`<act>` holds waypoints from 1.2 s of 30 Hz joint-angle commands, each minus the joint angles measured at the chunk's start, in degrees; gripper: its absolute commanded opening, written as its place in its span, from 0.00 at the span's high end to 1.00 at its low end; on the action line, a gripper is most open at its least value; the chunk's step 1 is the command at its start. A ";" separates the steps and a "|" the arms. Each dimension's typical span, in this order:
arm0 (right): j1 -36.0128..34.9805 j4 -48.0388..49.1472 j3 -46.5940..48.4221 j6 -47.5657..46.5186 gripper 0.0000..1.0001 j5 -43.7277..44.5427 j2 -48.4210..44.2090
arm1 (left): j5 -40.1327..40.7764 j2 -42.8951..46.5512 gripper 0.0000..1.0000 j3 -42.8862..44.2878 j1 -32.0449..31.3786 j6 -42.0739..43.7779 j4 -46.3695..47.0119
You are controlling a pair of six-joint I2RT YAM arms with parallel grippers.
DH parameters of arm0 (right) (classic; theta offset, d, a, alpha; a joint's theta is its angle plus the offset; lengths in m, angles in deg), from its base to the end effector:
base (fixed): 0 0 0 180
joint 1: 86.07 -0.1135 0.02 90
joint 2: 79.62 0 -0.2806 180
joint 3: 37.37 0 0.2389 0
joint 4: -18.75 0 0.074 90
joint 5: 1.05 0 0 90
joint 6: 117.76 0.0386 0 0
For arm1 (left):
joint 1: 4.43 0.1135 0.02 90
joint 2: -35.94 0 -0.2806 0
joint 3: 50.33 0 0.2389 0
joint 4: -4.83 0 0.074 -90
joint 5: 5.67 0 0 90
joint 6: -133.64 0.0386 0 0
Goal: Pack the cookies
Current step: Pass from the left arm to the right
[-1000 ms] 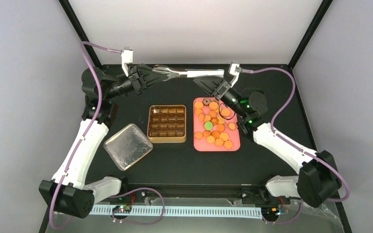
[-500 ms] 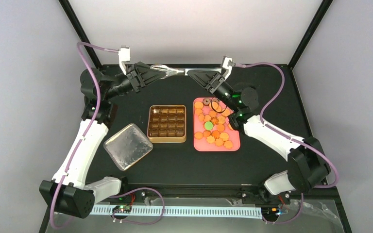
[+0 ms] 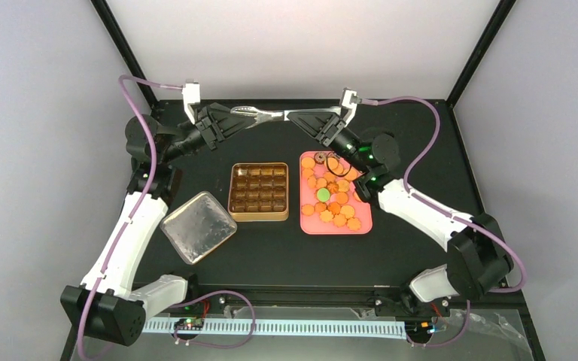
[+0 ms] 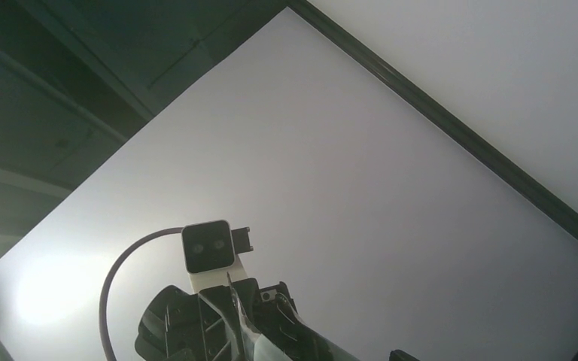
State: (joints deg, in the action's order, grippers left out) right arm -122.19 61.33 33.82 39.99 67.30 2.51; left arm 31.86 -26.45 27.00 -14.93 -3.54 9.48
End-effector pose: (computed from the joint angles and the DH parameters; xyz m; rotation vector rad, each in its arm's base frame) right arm 0.2418 0.1941 0.4038 -0.0672 1.2460 1.8036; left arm 0.2035 -0.0689 0.4564 0.4321 1.4499 -1.3834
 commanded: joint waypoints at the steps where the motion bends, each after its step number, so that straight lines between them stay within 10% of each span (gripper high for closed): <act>1: 0.38 0.82 1.58 -2.66 0.58 0.58 -3.08 | -2.52 1.23 0.98 -1.47 0.01 2.78 -1.94; 7: 2.25 -0.92 -1.08 -3.99 0.23 1.65 -6.66 | -2.32 1.70 0.99 -1.64 1.14 1.24 -0.67; 15: 3.07 2.88 -7.30 -0.98 0.05 5.54 -8.46 | -1.37 1.56 0.99 -0.27 1.46 -3.97 1.14; 36: -0.38 13.98 -6.42 7.00 0.16 9.30 -0.18 | 2.51 0.72 0.99 2.91 1.34 -8.83 -0.22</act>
State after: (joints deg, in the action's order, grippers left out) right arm -120.99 71.65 23.15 46.61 75.41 -0.90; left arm 32.95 -25.69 27.22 -13.78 -10.38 9.16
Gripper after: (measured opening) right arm 0.872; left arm 0.015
